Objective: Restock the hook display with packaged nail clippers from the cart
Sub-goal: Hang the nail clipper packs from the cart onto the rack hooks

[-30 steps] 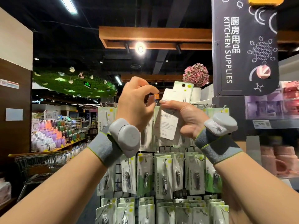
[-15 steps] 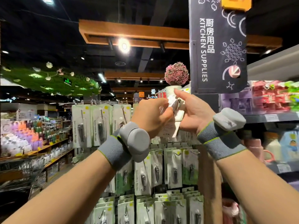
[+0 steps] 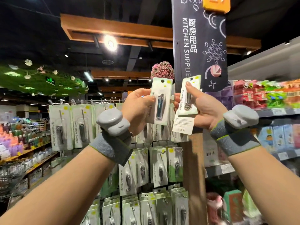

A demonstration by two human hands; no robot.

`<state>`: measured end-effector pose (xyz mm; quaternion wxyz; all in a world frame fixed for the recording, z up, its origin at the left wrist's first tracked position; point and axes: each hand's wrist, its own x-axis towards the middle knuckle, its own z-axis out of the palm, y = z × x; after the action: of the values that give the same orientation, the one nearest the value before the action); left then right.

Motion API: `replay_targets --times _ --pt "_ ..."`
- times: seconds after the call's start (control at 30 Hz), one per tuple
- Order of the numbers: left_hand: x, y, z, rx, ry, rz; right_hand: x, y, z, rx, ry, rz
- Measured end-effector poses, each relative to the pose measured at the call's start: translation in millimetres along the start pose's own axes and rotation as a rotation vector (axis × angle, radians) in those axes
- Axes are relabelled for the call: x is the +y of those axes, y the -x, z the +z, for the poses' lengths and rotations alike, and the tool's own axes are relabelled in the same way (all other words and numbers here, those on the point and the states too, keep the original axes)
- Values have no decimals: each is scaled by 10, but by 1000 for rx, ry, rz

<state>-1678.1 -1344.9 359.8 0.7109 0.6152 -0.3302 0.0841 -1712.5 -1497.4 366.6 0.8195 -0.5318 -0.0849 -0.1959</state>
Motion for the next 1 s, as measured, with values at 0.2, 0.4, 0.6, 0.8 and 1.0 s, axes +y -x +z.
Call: replay_targets --times 0.2,0.4,0.6,0.8,1.0 --pt "-65 53 45 -37 6 53 33 44 -49 -90 -29 16" --pt "-254 176 -97 -54 -28 64 182 146 -73 -144 -81 58" --pt "-406 402 -258 -47 -70 17 418 261 -67 -160 -31 99" --pt "-437 545 -428 -41 -34 -35 566 315 -26 -178 -24 111" --pt "-356 574 -630 -18 -67 10 578 283 122 -170 -16 110"
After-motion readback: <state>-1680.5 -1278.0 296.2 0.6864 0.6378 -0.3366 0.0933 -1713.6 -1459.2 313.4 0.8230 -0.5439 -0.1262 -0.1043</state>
